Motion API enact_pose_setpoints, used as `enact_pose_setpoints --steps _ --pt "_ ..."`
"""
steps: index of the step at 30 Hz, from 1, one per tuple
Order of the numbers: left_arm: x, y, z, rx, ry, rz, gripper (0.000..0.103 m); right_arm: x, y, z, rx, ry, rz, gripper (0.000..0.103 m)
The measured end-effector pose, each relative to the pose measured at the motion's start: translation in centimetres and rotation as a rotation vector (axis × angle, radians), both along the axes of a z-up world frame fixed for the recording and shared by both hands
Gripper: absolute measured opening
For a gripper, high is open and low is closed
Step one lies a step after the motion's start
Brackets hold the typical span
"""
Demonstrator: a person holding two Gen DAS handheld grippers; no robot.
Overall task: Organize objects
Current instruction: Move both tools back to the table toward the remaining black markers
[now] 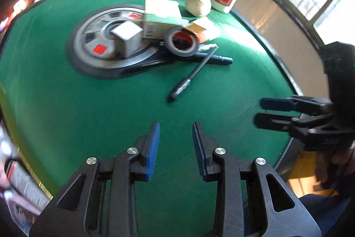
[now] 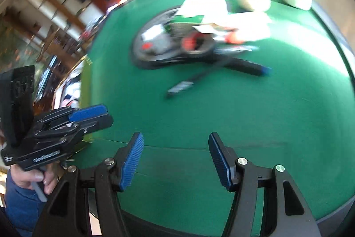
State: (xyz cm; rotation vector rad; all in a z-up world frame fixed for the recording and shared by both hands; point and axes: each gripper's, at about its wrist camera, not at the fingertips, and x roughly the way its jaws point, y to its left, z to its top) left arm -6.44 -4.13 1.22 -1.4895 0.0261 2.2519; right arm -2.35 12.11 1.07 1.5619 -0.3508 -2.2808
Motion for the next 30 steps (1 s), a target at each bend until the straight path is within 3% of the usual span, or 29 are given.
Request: enact_pose_setpoints --steps 7,13,16,17,22,30 --pt "-4.3 6.0 -2.7 -0.166 0.017 -0.087 0.028 0.0 7.1 -0.3 -0.015 -0.003 -0.071 0.061" --pt "-7.4 7.6 -5.2 -0.204 -0.03 -0.082 0.028 -0.5 10.6 -0.8 -0.013 -0.004 -0.09 0.061" --pt "-8.1 7.8 -5.6 -0.193 -0.032 -0.036 0.014 -0.9 11.3 -1.1 -0.017 -0.006 -0.089 0.061" --pt "-8.1 7.9 -5.6 -0.187 -0.038 -0.022 0.014 -1.2 11.3 -1.2 -0.019 -0.008 -0.086 0.061" --pt "-5.3 6.5 -5.7 -0.163 -0.061 0.064 0.012 -3.1 9.3 -1.4 0.006 0.008 0.0 0.061" --pt "4.1 -0.2 -5.6 -0.095 -0.106 0.26 0.009 -7.8 2.2 -1.8 0.211 0.122 0.315 0.061"
